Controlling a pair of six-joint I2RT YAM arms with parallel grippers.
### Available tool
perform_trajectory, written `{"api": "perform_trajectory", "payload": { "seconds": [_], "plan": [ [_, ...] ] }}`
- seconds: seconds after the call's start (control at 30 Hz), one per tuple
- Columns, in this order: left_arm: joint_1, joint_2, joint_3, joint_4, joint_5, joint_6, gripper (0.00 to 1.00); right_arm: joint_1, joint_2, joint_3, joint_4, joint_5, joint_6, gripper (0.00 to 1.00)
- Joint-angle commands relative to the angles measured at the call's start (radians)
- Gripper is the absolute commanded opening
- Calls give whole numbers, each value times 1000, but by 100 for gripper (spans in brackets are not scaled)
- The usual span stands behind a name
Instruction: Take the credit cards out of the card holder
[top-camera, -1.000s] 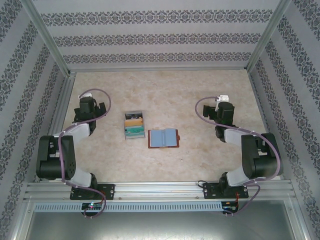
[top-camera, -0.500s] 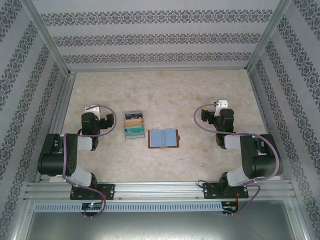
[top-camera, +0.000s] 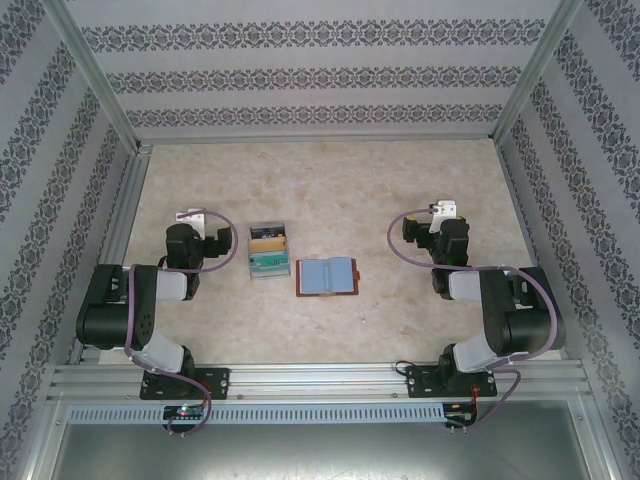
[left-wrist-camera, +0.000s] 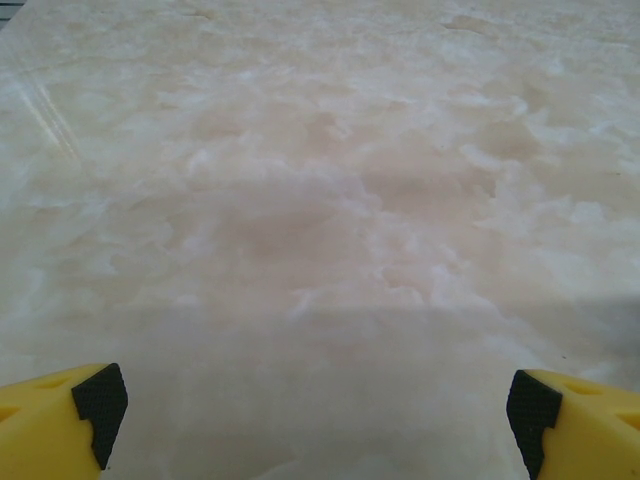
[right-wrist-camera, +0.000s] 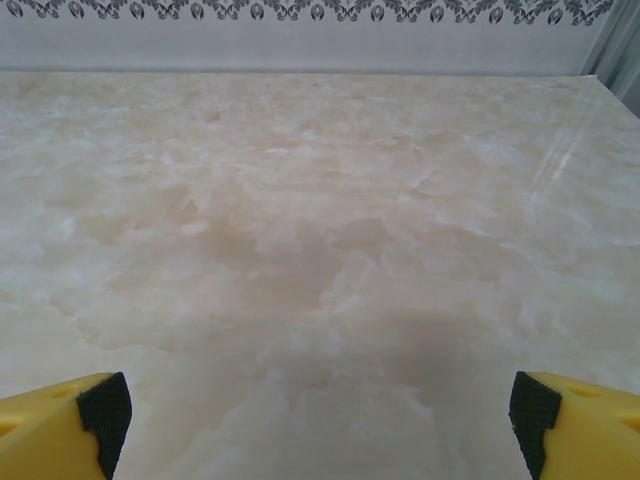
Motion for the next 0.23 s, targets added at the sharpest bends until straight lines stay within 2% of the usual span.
{"api": "perform_trajectory", "payload": {
  "seconds": [0.0, 0.2],
  "plan": [
    [-11, 5, 18, 40, 2, 21, 99, -8, -2, -2, 37, -12, -5, 98],
    [-11, 5, 18, 40, 2, 23, 99, -8, -2, -2, 38, -13, -3, 98]
  ]
}}
